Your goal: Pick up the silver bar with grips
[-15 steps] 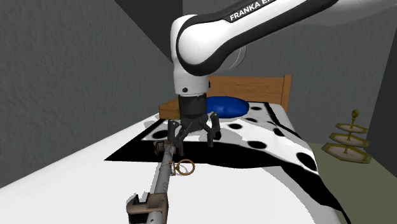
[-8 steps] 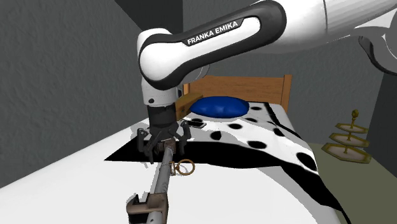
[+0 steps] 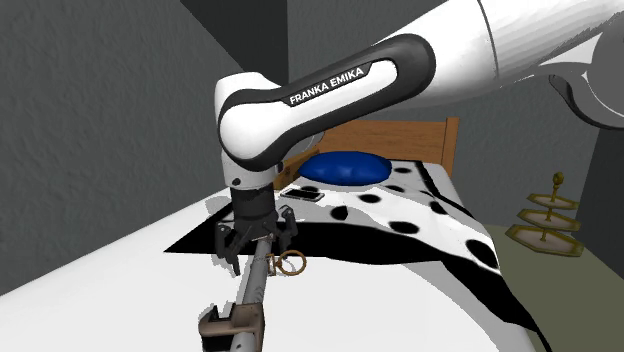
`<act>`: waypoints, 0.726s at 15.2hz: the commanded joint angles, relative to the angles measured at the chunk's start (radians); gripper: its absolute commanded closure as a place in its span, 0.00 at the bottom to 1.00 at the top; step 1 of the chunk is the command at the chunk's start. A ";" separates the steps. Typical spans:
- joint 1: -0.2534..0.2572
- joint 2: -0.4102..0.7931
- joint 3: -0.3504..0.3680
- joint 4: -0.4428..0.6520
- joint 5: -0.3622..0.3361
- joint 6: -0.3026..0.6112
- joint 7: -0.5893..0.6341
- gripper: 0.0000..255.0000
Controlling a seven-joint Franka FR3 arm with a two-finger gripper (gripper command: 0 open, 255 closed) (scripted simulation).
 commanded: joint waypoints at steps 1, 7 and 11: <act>0.002 0.007 -0.001 0.001 -0.002 0.007 0.002 0.00; 0.003 0.007 -0.001 0.002 -0.002 0.006 0.003 1.00; 0.002 0.007 -0.001 0.001 -0.002 0.007 0.002 1.00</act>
